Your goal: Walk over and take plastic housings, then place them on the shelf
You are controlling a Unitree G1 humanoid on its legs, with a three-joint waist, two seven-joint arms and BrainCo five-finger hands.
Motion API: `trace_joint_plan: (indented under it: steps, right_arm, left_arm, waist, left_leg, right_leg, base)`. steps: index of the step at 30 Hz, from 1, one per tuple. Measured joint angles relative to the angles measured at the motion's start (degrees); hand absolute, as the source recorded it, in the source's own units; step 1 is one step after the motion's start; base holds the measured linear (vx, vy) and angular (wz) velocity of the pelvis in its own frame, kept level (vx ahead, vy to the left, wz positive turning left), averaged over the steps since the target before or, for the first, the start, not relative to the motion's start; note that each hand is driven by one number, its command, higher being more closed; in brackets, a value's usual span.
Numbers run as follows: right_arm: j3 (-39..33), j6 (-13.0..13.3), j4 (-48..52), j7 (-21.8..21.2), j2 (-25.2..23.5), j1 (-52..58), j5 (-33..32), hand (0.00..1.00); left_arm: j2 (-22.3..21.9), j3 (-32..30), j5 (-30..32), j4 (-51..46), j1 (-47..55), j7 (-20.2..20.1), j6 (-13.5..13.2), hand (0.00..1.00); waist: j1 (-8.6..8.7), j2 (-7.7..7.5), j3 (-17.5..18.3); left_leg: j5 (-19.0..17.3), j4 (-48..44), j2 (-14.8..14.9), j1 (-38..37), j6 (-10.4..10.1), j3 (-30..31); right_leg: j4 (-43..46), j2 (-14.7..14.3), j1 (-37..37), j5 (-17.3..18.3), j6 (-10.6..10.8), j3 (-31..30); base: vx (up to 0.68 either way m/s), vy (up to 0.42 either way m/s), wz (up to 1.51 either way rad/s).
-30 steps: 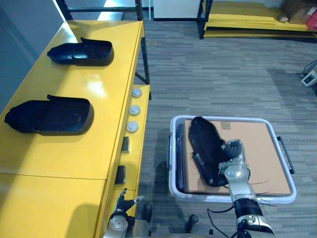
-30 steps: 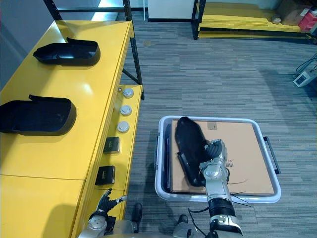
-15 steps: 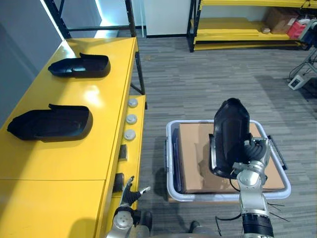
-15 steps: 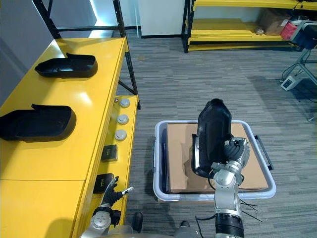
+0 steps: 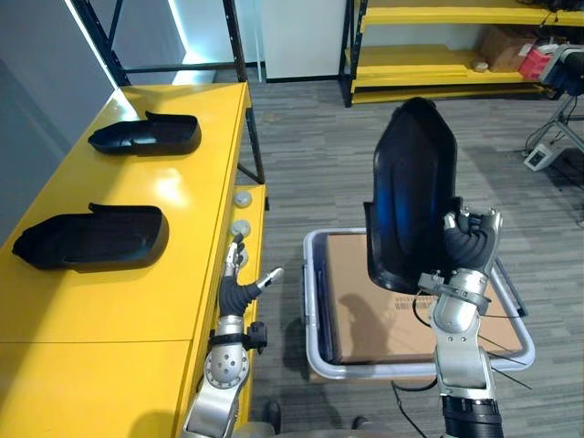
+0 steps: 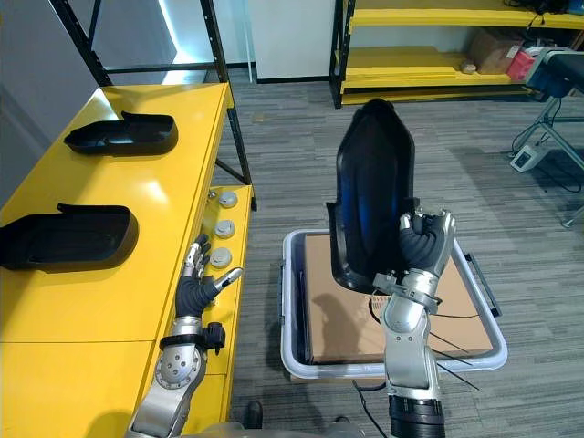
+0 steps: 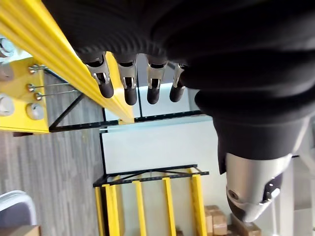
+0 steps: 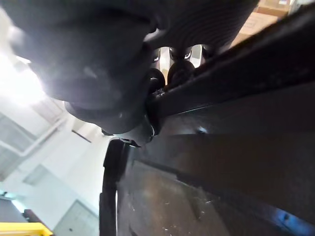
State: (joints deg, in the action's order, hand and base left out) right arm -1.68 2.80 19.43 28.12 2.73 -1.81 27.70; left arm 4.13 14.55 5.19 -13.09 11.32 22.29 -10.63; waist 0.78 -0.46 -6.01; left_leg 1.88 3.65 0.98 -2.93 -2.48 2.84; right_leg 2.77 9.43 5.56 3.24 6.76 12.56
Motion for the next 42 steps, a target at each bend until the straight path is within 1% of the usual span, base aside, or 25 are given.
trace_joint_plan:
  steps: [1, 2, 7, 12, 17, 20, 22, 23, 25, 28, 32, 34, 35, 39, 40, 42]
  right_arm:
    - [0.82, 0.83, 0.22, 0.13, 0.03, -0.01, -0.03, 1.0]
    - [1.39, 1.04, 0.22, 0.21, 0.06, -0.01, -0.06, 1.0]
    - [7.62, 1.4, 1.95, 0.3, 0.12, -0.39, -0.2, 1.0]
    - [13.45, 3.26, 2.68, -0.19, 0.57, -2.24, -0.56, 1.0]
    - [19.03, 3.74, 3.6, -1.08, 0.81, -3.02, -1.25, 1.0]
    - [20.84, 3.98, 3.95, -2.02, 0.83, -3.5, -1.42, 1.0]
    - [21.4, 4.61, 3.96, -2.17, 1.04, -3.6, -1.89, 1.0]
    - [21.57, 4.63, 3.96, -2.16, 1.13, -3.61, -2.01, 1.0]
    - [22.1, 4.63, 3.94, -2.1, 1.42, -3.62, -2.37, 1.0]
    - [22.21, 4.69, 3.94, -2.06, 2.31, -3.62, -2.48, 1.0]
    - [22.42, 4.96, 3.9, -2.04, 2.93, -3.62, -2.98, 1.0]
    - [22.65, 5.68, 3.8, -2.03, 4.11, -3.61, -3.55, 1.0]
    - [22.84, 5.71, 3.8, -2.0, 4.42, -3.61, -3.63, 0.0]
    - [24.19, 7.18, 3.81, -1.98, 5.88, -3.06, -5.0, 0.0]
    - [24.22, 7.84, 3.79, -1.98, 6.19, -2.85, -5.52, 0.0]
    - [24.22, 8.18, 3.42, -1.98, 6.76, -2.62, -5.92, 0.0]
  left_arm:
    - [-0.01, 1.19, 0.0, 0.0, -0.4, 0.32, 0.0, 0.0]
    - [0.02, 1.73, 0.0, 0.0, -0.56, 0.31, 0.0, 0.0]
    - [-0.13, 6.4, -0.01, 0.05, -4.03, 0.27, 0.01, 0.0]
    - [-0.51, 8.17, -0.05, 2.78, -6.82, 0.39, 0.18, 0.0]
    - [-0.5, 10.15, -0.06, 4.62, -9.8, 0.82, 0.32, 0.0]
    - [-0.54, 10.93, -0.14, 4.62, -10.46, 1.66, 0.33, 0.0]
    - [-0.49, 11.24, -0.64, 4.62, -10.59, 1.87, 0.39, 0.0]
    - [-0.49, 11.36, -0.87, 4.62, -10.63, 1.94, 0.4, 1.0]
    - [-0.44, 11.79, -2.38, 4.61, -10.77, 2.86, 0.5, 1.0]
    - [-0.43, 12.31, -3.62, 4.61, -11.15, 3.02, 0.62, 1.0]
    - [-0.39, 12.4, -4.68, 4.61, -11.47, 3.2, 0.71, 1.0]
    - [-0.39, 12.65, -4.7, 4.6, -11.47, 3.94, 0.74, 1.0]
    - [-0.39, 12.66, -4.74, 4.6, -11.47, 4.12, 0.74, 1.0]
    - [-0.36, 12.54, -5.74, 4.6, -11.58, 5.31, 1.66, 1.0]
    - [-0.35, 12.6, -5.67, 4.6, -11.58, 5.32, 1.75, 1.0]
    - [-0.34, 12.5, -5.54, 4.6, -11.62, 5.34, 1.77, 1.0]
  waist:
    - [0.02, 0.13, 0.62]
    - [0.01, 0.15, 0.9]
    - [0.03, 0.24, 2.03]
    - [0.17, 0.07, 2.63]
    - [0.09, -0.37, 3.18]
    - [0.12, -0.51, 3.29]
    - [0.13, -0.51, 3.33]
    - [0.13, -0.51, 3.35]
    - [0.18, -0.43, 3.95]
    - [0.2, -0.47, 4.88]
    - [0.39, -0.53, 4.98]
    - [0.65, -0.55, 5.01]
    - [0.72, -0.55, 5.04]
    - [1.44, -0.56, 5.99]
    - [1.54, -0.55, 6.25]
    - [1.5, -0.55, 6.42]
  left_leg:
    - [0.04, 0.43, 0.01, -0.2, 0.01, -0.03]
    - [0.03, 0.45, 0.01, -0.29, 0.01, -0.14]
    - [0.04, 0.47, 0.08, -0.83, 0.0, -1.02]
    - [0.06, 1.11, 0.18, -1.57, 0.02, -1.74]
    - [0.09, 1.54, 0.16, -1.83, 0.04, -1.92]
    - [0.1, 1.55, 0.13, -1.89, 0.06, -1.96]
    - [0.1, 1.57, 0.1, -1.95, 0.06, -2.02]
    - [0.1, 1.57, 0.09, -2.0, 0.06, -2.02]
    - [0.11, 1.57, 0.08, -2.28, 0.05, -2.09]
    - [0.11, 1.56, 0.08, -2.31, 0.05, -2.17]
    - [0.1, 1.55, 0.04, -2.09, 0.05, -2.57]
    - [0.1, 1.59, 0.0, -2.11, 0.05, -2.81]
    - [0.1, 1.59, -0.01, -2.1, 0.05, -2.9]
    - [0.29, 1.58, -0.05, -2.05, 0.01, -2.97]
    - [0.29, 1.57, -0.02, -2.07, 0.01, -2.98]
    - [0.29, 1.58, 0.0, -2.18, 0.01, -2.98]
  right_leg:
    - [-0.06, -0.02, -0.02, 0.0, 0.0, -0.02]
    - [-0.05, -0.02, -0.01, 0.0, 0.0, -0.12]
    - [-0.06, -0.1, 0.06, -0.01, 0.0, -0.97]
    - [-0.05, -0.23, 0.02, -0.02, 0.0, -1.79]
    - [-0.07, -0.23, -0.01, -0.02, 0.0, -2.03]
    - [-0.1, -0.22, -0.01, -0.02, 0.0, -2.14]
    - [-0.12, -0.23, -0.01, -0.02, 0.0, -2.23]
    - [-0.12, -0.23, -0.02, -0.02, 0.0, -2.23]
    - [-0.13, -0.25, -0.13, -0.02, -0.01, -2.34]
    - [-0.13, -0.24, -0.13, -0.03, -0.02, -2.44]
    - [-0.13, -0.26, -0.11, -0.03, -0.05, -2.85]
    - [-0.12, -0.27, -0.21, -0.06, -0.11, -3.05]
    - [-0.12, -0.29, -0.28, -0.08, -0.14, -3.13]
    - [-0.11, -0.4, -0.85, -0.19, -0.29, -3.22]
    - [-0.11, -0.44, -0.85, -0.2, -0.31, -3.23]
    - [-0.11, -0.45, -0.72, -0.21, -0.32, -3.22]
  base:
    - [0.0, 0.0, 0.0]
    - [0.0, -0.002, -0.06]
    - [-0.01, -0.004, -0.08]
    - [-0.02, -0.006, -0.09]
    - [0.0, -0.001, -0.01]
    - [0.0, 0.0, 0.0]
    - [0.0, 0.0, 0.0]
    - [0.0, 0.0, 0.0]
    - [0.0, 0.0, 0.0]
    - [0.0, 0.0, 0.0]
    - [-0.06, -0.008, -0.05]
    - [-0.05, -0.005, -0.04]
    - [-0.03, -0.003, -0.05]
    - [0.0, -0.001, -0.01]
    - [0.0, 0.0, 0.0]
    - [0.0, 0.0, 0.0]
